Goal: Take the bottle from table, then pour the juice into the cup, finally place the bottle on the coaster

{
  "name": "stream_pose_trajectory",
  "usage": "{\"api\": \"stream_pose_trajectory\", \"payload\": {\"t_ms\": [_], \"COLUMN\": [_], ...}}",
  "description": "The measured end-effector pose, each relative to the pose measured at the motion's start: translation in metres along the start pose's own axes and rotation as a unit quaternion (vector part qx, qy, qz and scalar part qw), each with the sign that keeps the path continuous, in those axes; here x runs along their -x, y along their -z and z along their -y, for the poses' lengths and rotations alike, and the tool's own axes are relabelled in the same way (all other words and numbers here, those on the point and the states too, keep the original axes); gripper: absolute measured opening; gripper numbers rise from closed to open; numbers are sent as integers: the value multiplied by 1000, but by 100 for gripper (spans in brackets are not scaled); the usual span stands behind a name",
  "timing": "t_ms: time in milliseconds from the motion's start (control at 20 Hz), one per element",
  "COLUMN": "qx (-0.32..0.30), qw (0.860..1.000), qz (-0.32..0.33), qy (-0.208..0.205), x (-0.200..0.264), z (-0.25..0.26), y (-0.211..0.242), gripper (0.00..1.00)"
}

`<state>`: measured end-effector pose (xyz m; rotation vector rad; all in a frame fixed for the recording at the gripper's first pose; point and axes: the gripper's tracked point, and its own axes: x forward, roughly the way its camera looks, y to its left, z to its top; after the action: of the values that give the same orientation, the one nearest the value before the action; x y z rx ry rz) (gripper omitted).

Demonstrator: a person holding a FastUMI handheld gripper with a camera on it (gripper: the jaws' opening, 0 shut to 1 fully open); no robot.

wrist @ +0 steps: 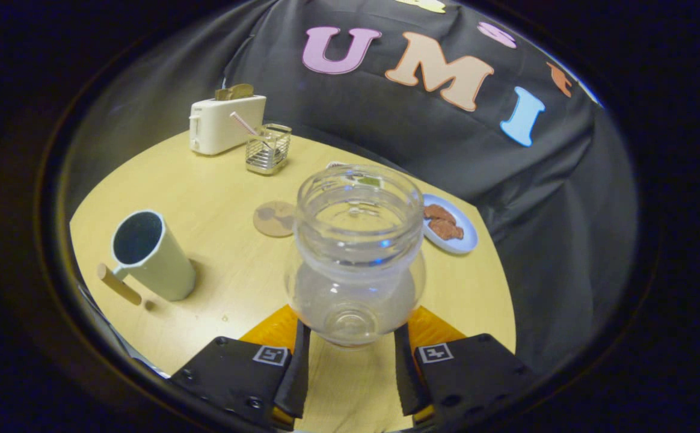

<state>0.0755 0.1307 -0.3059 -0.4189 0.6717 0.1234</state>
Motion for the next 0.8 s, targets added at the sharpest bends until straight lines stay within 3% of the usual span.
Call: {"api": "stream_pose_trajectory", "payload": {"t_ms": [400, 800], "qx": [100, 253], "qw": [990, 950], "qz": [59, 117], "qy": [81, 144], "x": [13, 22], "z": [7, -4], "y": [-58, -95], "gripper": [63, 63]}}
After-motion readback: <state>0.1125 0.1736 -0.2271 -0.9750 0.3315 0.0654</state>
